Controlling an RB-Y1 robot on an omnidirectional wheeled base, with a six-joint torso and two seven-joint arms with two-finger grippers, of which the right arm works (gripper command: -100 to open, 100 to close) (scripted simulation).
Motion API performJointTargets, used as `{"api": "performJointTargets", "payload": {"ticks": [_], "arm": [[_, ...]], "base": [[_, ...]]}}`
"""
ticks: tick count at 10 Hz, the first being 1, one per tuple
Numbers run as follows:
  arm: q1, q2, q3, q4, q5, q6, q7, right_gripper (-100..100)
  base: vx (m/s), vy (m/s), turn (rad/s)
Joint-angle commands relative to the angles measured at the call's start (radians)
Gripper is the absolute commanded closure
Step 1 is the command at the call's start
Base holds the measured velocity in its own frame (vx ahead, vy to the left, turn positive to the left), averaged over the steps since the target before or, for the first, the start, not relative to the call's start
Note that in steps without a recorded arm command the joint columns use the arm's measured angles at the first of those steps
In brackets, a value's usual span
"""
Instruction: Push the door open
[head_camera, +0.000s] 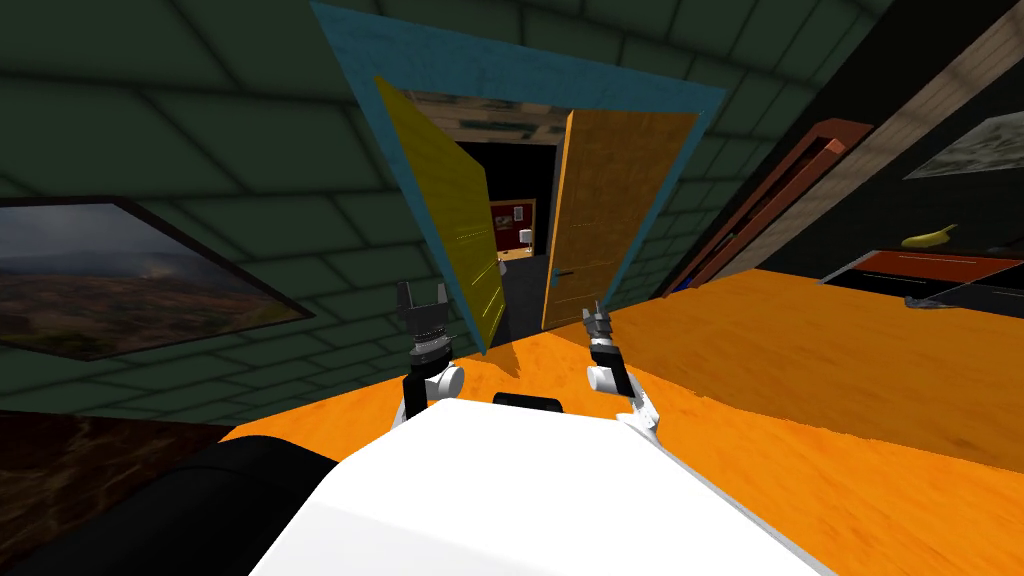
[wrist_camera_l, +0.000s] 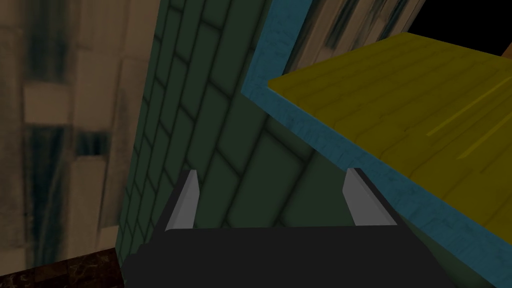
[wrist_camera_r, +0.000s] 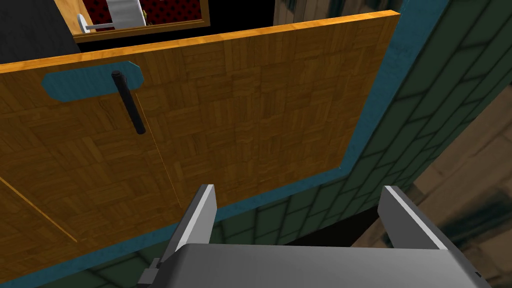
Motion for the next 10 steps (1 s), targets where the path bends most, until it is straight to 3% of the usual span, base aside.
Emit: {"api": "performJointTargets", "payload": {"ticks": [1,2,9,10], "arm": [[-0.030,-0.010,-0.001,0.050,-0.002,-0.005,0.000,-100],[-0.030,-0.010,-0.001,0.057,-0.002,-0.005,0.000,-100],[-0.162,-0.046,-0.007,0.273,-0.011,-0.003,0.002,-100],[-0.162,-0.046,-0.007,0.279,-0.011,-0.003,0.002,-100]], "base": [[0.054,-0.114,0.156],[0.037,-0.078,0.030],[0.053,-0.118,0.129],[0.053,-0.079,0.043]]}}
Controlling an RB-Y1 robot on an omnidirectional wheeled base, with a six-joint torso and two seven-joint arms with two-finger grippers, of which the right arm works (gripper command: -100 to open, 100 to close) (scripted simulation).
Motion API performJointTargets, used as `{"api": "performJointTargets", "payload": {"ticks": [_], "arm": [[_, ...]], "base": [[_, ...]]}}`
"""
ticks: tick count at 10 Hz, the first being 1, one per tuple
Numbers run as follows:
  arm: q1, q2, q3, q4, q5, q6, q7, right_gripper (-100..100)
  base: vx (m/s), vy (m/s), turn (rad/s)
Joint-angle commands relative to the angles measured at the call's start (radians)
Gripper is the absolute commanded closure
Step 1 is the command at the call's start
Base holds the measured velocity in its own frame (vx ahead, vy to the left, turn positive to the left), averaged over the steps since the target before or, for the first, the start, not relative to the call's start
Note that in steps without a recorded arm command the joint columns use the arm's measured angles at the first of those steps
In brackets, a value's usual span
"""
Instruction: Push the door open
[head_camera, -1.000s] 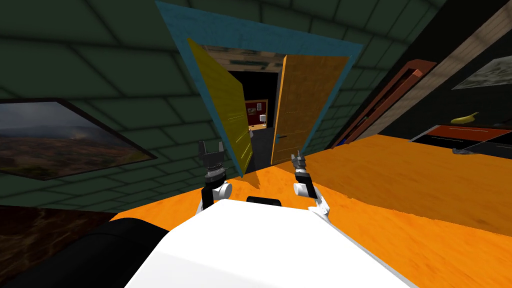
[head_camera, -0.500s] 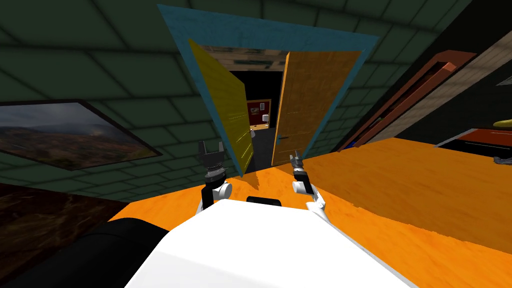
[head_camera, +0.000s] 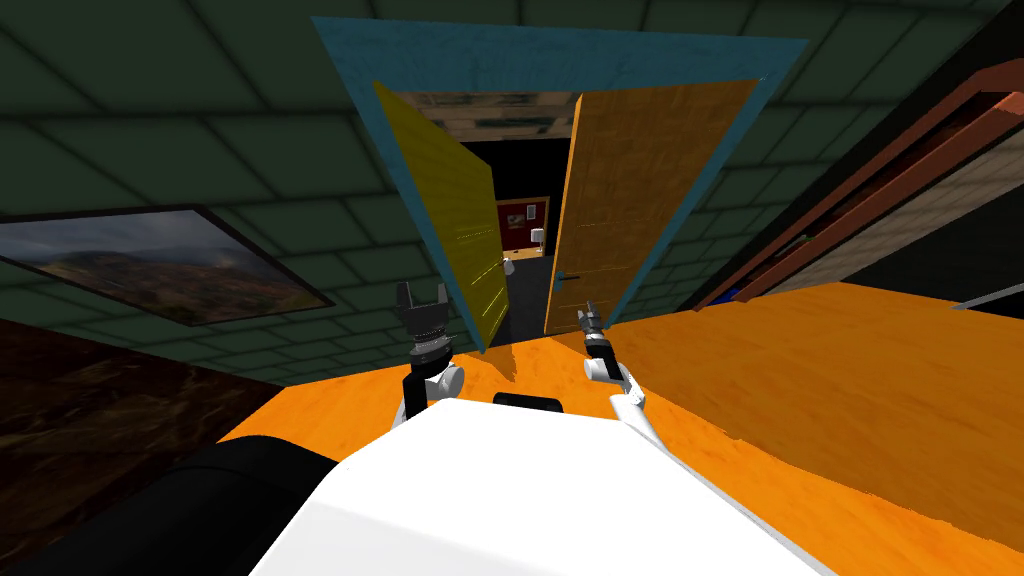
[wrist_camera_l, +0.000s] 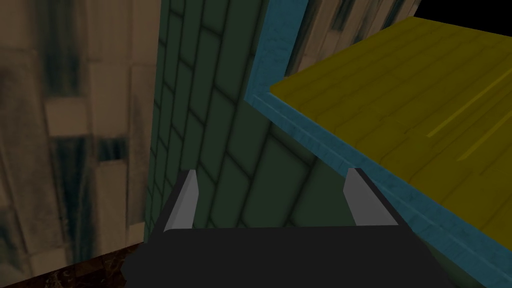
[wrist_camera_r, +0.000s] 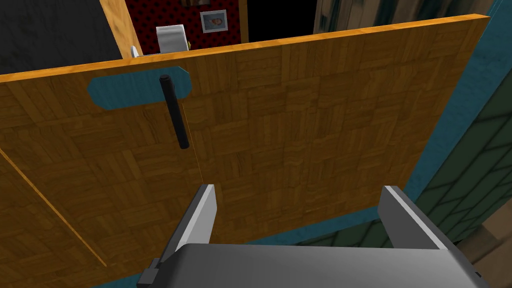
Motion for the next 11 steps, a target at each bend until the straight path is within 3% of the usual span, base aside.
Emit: {"api": "performJointTargets", "payload": {"ticks": [1,3,4,11], "arm": [[-0.025,-0.003,0.000,0.045,-0.001,-0.003,0.003,-100],[-0.063,-0.013,-0.002,0.106,-0.003,-0.003,0.003,-100],[-0.063,-0.013,-0.002,0.109,-0.003,-0.003,0.003,-100],[-0.191,-0.046,-0.008,0.321,-0.012,-0.002,0.005,-100]], "base": [[0.043,-0.060,0.077],[0.040,-0.101,0.157],[0.031,-0.086,0.037],[0.039,-0.122,0.125]]}}
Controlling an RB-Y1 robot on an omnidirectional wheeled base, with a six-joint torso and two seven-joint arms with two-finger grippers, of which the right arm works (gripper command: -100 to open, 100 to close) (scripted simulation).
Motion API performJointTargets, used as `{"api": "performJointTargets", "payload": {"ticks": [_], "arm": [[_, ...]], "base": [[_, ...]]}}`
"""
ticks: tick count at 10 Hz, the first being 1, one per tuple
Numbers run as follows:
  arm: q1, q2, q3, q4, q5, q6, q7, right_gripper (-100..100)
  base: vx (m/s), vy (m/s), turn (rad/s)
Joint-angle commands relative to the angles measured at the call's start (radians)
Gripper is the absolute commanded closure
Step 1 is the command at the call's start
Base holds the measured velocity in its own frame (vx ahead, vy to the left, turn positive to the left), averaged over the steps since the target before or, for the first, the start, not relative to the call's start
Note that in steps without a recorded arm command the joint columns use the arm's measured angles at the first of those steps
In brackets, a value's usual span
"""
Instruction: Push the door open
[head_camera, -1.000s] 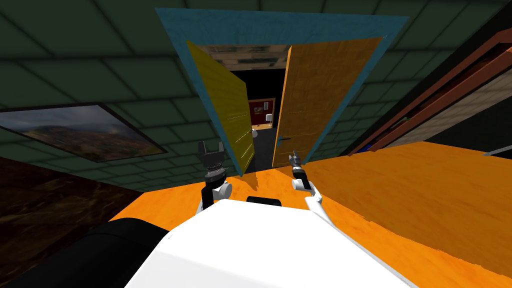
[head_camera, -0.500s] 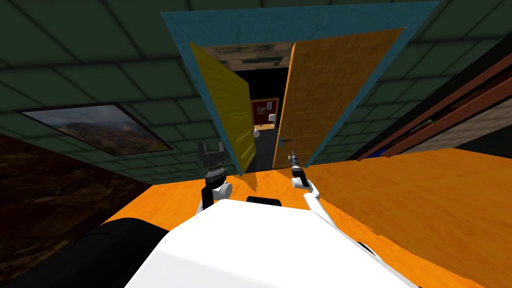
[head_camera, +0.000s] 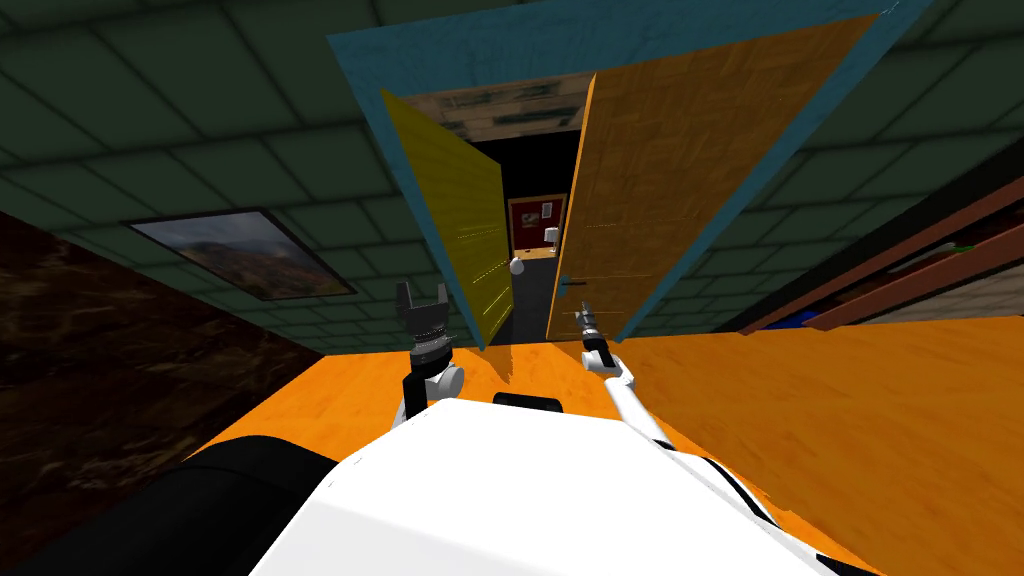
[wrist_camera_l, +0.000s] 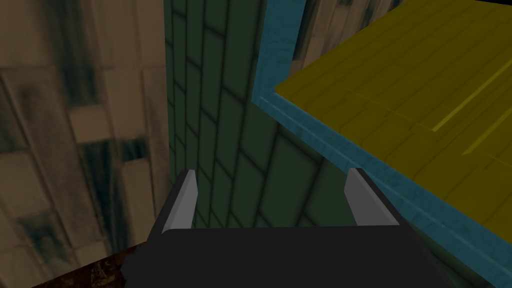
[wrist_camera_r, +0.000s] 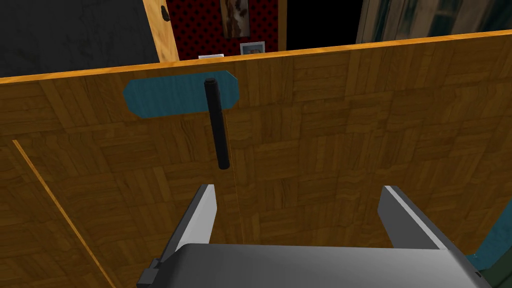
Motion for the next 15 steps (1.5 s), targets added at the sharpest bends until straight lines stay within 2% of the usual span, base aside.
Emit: {"api": "performJointTargets", "payload": {"ticks": [1,8,15], "arm": [[-0.030,-0.006,-0.001,0.050,-0.002,0.000,0.002,-100],[-0.142,-0.033,-0.006,0.241,-0.009,0.001,0.003,-100],[-0.229,-0.053,-0.010,0.386,-0.015,0.001,0.004,-100]], "base": [[0.038,-0.122,0.130],[0.022,-0.132,0.115],[0.012,-0.102,0.093]]}}
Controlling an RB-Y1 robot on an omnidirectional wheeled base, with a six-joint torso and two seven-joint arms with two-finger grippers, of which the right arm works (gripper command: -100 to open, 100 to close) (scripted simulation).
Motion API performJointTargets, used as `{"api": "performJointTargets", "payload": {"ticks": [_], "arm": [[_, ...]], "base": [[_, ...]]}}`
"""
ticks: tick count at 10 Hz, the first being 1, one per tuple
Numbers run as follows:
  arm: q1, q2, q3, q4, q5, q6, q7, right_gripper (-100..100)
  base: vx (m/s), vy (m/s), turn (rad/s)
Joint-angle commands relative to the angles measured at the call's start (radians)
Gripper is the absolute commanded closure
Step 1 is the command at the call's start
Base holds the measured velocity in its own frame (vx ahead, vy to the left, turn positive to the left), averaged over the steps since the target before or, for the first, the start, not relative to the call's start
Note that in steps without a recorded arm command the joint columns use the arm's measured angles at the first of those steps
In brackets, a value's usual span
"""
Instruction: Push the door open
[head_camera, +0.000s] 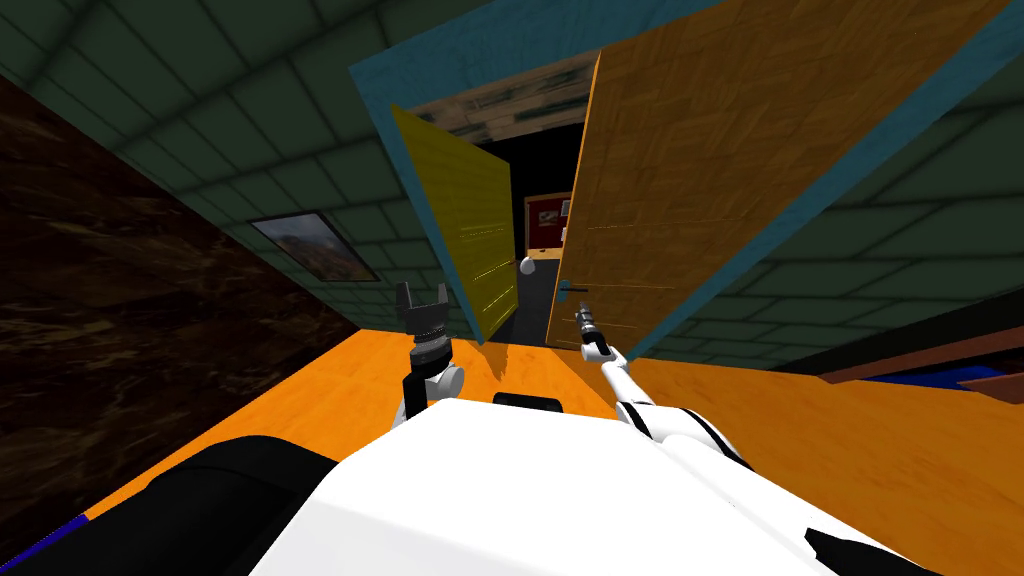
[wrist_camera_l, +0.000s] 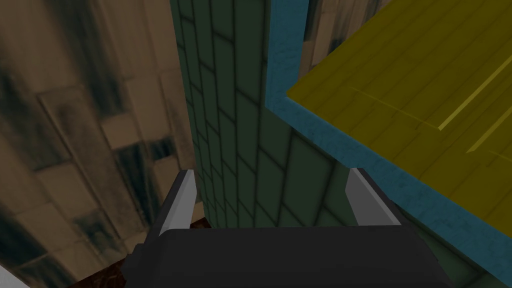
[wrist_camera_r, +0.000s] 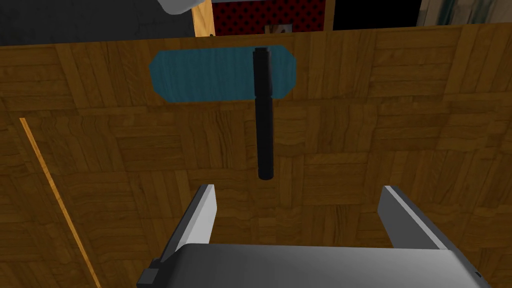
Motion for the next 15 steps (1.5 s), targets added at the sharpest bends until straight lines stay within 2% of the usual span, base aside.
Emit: {"api": "performJointTargets", "payload": {"ticks": [1,6,8,15], "arm": [[-0.020,-0.004,-0.001,0.034,-0.001,-0.002,0.000,-100],[-0.075,-0.017,-0.003,0.127,-0.005,-0.001,0.001,-100],[-0.069,-0.016,-0.006,0.119,-0.006,-0.002,0.002,-100],[-0.070,-0.019,-0.020,0.128,-0.011,-0.006,0.008,-100]], "base": [[-0.012,-0.090,0.082],[0.004,-0.096,0.080],[0.064,-0.033,0.018],[0.194,-0.023,0.027]]}}
